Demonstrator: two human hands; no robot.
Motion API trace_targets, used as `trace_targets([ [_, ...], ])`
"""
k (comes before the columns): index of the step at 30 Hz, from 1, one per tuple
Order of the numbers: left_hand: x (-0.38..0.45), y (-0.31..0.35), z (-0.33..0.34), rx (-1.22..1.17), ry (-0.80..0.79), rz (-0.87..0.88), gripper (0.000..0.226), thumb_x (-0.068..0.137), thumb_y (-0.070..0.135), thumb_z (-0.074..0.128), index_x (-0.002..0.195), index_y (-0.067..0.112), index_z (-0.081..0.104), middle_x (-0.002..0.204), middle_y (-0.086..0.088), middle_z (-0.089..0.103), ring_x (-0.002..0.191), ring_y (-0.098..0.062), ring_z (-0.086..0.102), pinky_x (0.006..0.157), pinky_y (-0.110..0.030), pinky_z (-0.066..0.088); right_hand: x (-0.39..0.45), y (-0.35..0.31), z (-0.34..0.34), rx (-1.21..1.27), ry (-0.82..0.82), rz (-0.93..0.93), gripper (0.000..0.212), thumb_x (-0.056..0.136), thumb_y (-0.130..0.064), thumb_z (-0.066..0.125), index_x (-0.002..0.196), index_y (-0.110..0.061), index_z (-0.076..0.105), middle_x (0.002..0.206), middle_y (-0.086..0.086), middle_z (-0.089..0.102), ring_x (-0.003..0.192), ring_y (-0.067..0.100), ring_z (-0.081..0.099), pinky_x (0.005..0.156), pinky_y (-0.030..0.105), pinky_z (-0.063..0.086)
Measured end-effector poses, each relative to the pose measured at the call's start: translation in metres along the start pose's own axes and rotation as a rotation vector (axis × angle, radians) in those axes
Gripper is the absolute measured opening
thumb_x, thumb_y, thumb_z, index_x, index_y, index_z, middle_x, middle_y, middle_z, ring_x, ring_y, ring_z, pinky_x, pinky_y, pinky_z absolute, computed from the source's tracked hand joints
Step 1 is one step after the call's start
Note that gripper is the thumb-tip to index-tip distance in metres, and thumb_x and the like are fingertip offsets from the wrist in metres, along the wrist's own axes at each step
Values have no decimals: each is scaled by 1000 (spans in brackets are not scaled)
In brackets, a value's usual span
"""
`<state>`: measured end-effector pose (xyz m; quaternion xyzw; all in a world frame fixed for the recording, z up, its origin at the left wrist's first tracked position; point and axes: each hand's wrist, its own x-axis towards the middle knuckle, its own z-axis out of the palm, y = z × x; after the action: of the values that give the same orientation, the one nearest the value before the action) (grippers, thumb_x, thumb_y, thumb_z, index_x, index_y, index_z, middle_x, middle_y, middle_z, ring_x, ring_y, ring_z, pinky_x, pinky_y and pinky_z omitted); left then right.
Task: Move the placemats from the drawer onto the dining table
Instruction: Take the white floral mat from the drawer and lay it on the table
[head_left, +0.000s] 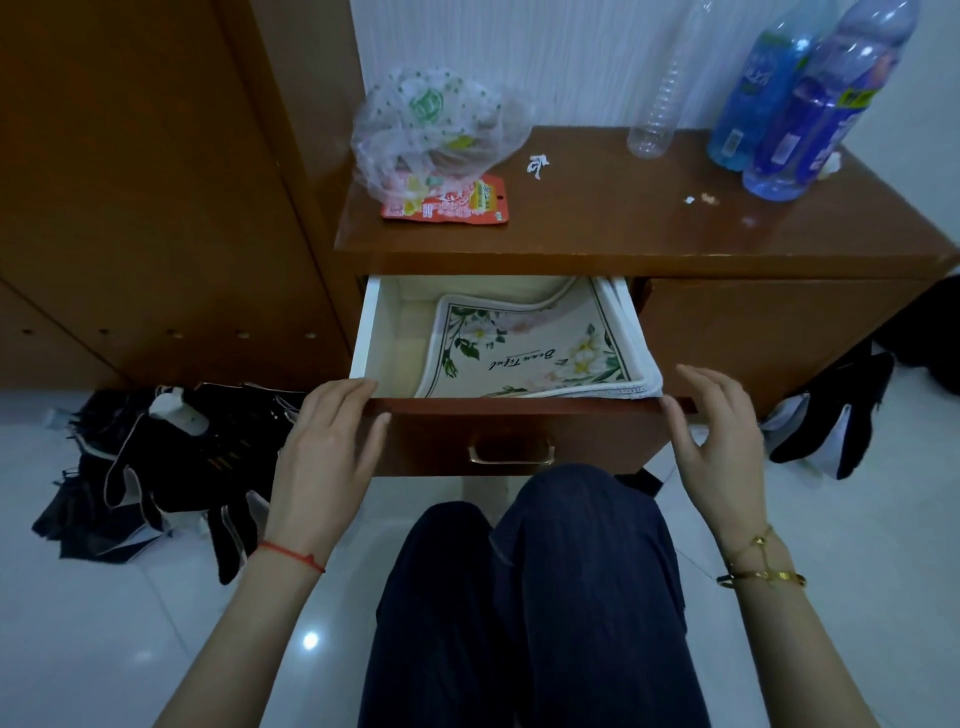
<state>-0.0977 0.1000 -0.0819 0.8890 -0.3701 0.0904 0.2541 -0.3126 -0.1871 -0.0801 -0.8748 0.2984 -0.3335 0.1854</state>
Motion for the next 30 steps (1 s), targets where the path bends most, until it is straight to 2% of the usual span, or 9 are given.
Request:
trace_targets([
  [6, 69, 19, 12, -46, -14, 64, 34, 95, 24, 52, 123, 6, 57, 117, -10, 61, 112, -24, 52, 93, -34, 46, 55, -13, 16, -13, -32, 9, 32, 94, -24, 56, 122, -7, 58, 114, 9, 59, 106, 22, 55, 90, 34, 45],
  [8, 93, 22, 25, -41, -78, 21, 31, 94, 24, 52, 117, 4, 58, 110, -14, 62, 105, -29, 55, 83, -41, 50, 71, -12, 25, -19, -56, 26, 32, 93, -23, 58, 120, -6, 59, 112, 10, 60, 104, 24, 55, 88, 33, 45],
  [11, 119, 21, 46, -42, -249, -104, 28, 93, 25, 52, 112, 4, 58, 102, -19, 60, 94, -36, 58, 71, -41, 49, 85, -10, 36, -25, -119, 68, 33, 90, -21, 62, 119, -6, 60, 109, 10, 60, 100, 23, 56, 86, 30, 44],
  [14, 129, 16, 62, -18, -448, -238, 36, 93, 28, 52, 120, 5, 55, 110, -22, 61, 96, -40, 59, 75, -42, 50, 91, -10, 38, -41, -217, 134, 36, 86, -17, 66, 120, -7, 60, 107, 10, 59, 96, 23, 55, 83, 28, 43],
  [19, 133, 18, 70, -3, -757, -451, 33, 94, 29, 51, 100, -3, 59, 103, -24, 63, 93, -36, 61, 70, -33, 44, 96, -10, 32, -36, -370, 247, 43, 84, -9, 68, 125, -5, 57, 112, 11, 52, 101, 27, 53, 90, 42, 49],
  [23, 135, 20, 70, -79, -928, -611, 35, 94, 27, 51, 102, -6, 61, 105, -23, 63, 97, -35, 60, 78, -35, 46, 96, -15, 26, -19, -411, 270, 44, 83, -3, 67, 126, -5, 55, 110, 12, 49, 100, 26, 52, 90, 42, 49],
  [26, 135, 20, 67, -127, -979, -680, 36, 93, 26, 53, 109, -5, 60, 110, -24, 63, 103, -35, 58, 87, -37, 47, 95, -16, 24, 4, -416, 299, 44, 84, -5, 66, 127, -6, 55, 107, 9, 48, 96, 24, 51, 89, 38, 49],
  [30, 137, 25, 59, -127, -961, -720, 33, 91, 22, 56, 110, -5, 62, 111, -24, 64, 102, -36, 59, 87, -36, 48, 96, -17, 22, 42, -437, 348, 42, 84, -3, 65, 125, -8, 55, 111, 8, 49, 99, 26, 52, 89, 36, 49],
])
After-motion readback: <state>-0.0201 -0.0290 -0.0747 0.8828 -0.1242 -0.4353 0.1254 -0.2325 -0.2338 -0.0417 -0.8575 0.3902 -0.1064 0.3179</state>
